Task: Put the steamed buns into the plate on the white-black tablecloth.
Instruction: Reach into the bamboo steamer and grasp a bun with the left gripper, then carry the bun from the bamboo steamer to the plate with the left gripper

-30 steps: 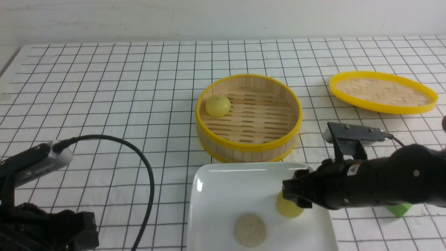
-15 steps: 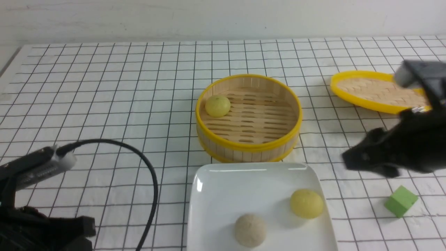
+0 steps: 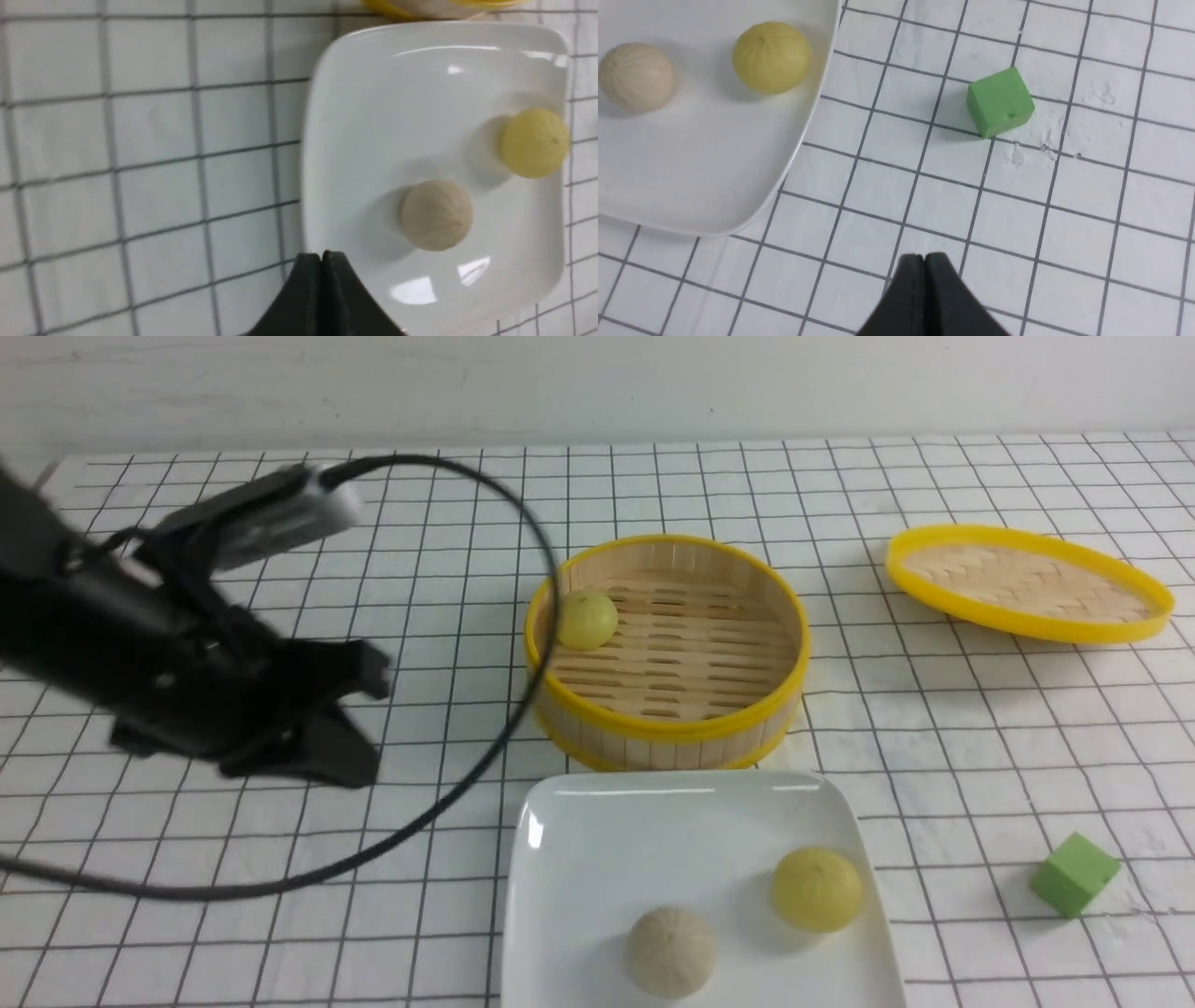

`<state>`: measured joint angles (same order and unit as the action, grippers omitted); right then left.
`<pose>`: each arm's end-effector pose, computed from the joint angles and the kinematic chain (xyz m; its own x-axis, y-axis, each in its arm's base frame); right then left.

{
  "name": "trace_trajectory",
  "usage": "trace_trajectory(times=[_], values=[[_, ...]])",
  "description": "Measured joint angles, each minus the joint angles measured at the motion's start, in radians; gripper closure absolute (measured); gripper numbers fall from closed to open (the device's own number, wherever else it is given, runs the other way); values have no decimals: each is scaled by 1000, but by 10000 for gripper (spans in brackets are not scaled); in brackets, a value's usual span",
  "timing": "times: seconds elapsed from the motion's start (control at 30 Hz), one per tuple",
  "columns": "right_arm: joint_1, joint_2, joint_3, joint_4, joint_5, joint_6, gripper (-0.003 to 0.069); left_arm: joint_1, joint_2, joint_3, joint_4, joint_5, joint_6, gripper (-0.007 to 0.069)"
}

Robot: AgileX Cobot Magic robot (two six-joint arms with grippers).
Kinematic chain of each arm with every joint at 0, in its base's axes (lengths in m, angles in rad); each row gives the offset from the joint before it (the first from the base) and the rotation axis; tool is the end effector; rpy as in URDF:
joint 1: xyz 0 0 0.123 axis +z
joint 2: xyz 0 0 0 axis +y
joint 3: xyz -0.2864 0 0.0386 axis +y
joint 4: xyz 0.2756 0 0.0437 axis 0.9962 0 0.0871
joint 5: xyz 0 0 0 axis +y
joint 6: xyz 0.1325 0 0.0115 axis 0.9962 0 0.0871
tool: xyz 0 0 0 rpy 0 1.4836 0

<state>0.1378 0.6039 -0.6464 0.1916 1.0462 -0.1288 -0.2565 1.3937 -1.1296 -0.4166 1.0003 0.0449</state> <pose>0.1359 0.0410 0.2693 -0.7731 -0.1390 -0.6188 -0.2607 0.9591 0.1103 0.2957 -0.1244 0.2685 -0.9326 0.0614 -0.3556 0.2052 0.9008 -0.3828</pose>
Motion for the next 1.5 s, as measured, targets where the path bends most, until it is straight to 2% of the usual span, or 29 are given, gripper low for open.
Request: trace_trajectory(times=[0.1,0.23,0.33,0.47,0.5,0.6,0.7,0.9,0.97,1.03,1.17,1.23,1.33,1.5], values=[[0,-4,52,0,-28,0,672,-124,136,-161,58,-19,-58,620],[0,-5,66,0,-61,0,670,-189,278,-343,176,-46,-166,577],[0,-6,67,0,-98,0,667,-213,448,-536,281,-45,-246,468],[0,-6,67,10,-107,0,666,-214,601,-707,309,-28,-263,310],[0,-6,67,11,-108,0,665,-214,608,-714,311,-28,-264,303],[0,-6,67,38,-122,0,664,-214,721,-823,322,-53,-264,215],[0,-6,67,46,-124,-1,660,-216,766,-852,334,-75,-264,204],[0,-6,67,56,-127,-2,659,-217,865,-857,398,-128,-267,229],[0,-6,67,63,-128,-2,659,-217,885,-859,407,-145,-280,258],[0,-6,72,73,-129,-2,659,-219,896,-862,411,-147,-305,321],[0,-6,87,80,-124,-2,657,-229,898,-867,399,-134,-320,540],[0,-6,88,84,-123,-2,656,-238,883,-868,375,-105,-314,591],[0,-6,89,85,-123,-2,654,-246,851,-882,362,-44,-300,602],[0,-6,89,87,-122,-3,648,-258,649,-962,351,179,-242,603]])
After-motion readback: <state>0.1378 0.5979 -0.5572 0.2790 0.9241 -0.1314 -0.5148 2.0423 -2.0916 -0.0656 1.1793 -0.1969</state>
